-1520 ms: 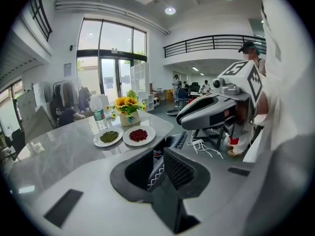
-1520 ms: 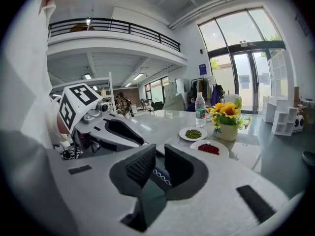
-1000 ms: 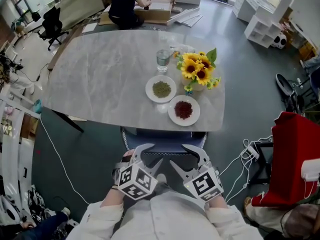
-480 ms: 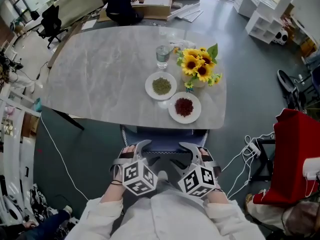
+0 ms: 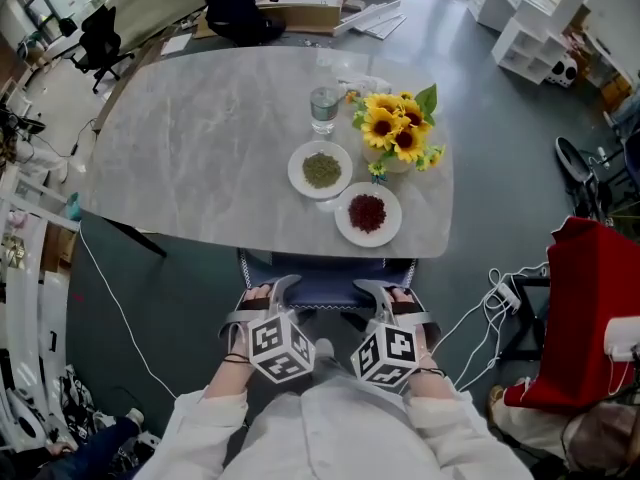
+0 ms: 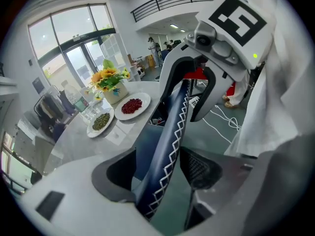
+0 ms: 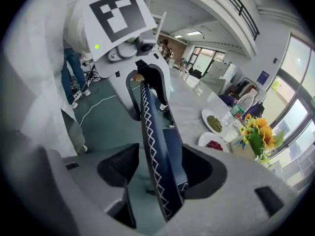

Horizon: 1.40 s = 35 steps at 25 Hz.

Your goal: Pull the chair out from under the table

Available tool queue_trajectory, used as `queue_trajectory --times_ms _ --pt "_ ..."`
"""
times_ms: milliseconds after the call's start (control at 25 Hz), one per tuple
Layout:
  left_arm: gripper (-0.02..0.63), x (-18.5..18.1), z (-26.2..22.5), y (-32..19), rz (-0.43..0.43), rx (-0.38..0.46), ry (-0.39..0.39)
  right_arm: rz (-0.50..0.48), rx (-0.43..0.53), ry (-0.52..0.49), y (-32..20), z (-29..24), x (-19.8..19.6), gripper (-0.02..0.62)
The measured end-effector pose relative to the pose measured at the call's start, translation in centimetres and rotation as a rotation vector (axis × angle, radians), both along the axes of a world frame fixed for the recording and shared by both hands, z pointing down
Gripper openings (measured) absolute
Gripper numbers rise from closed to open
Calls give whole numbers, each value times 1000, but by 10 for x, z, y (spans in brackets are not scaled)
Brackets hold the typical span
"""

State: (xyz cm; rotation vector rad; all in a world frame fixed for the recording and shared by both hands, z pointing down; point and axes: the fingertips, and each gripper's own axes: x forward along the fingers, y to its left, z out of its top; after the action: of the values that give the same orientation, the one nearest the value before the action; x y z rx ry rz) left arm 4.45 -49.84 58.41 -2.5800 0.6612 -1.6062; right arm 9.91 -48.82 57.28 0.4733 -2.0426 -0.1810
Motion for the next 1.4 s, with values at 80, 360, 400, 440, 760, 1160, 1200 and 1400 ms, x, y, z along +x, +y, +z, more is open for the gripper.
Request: queue_trajectory --times_ms 80,360,400,440,760,1160,1200,1400 --pt "272 0 2 -1 9 0 -7 12 -17 -7 -1 3 0 238" --pt "227 -4 20 1 112 24 -155 20 24 -6 -7 5 0 212" --pt "195 -6 25 2 137 37 -198 12 31 5 -7 7 0 204" --pt "171 -8 28 2 154 46 -231 0 37 22 -6 9 0 195" --pt "145 -10 30 4 175 13 -248 -50 36 75 -3 15 1 132" --pt "133 -10 31 10 203 12 -251 -72 42 75 0 16 -1 109" --pt "132 -10 30 11 204 8 -249 -73 48 75 1 16 -1 107" --pt "130 -11 31 20 207 12 -244 -67 28 75 10 17 -2 103"
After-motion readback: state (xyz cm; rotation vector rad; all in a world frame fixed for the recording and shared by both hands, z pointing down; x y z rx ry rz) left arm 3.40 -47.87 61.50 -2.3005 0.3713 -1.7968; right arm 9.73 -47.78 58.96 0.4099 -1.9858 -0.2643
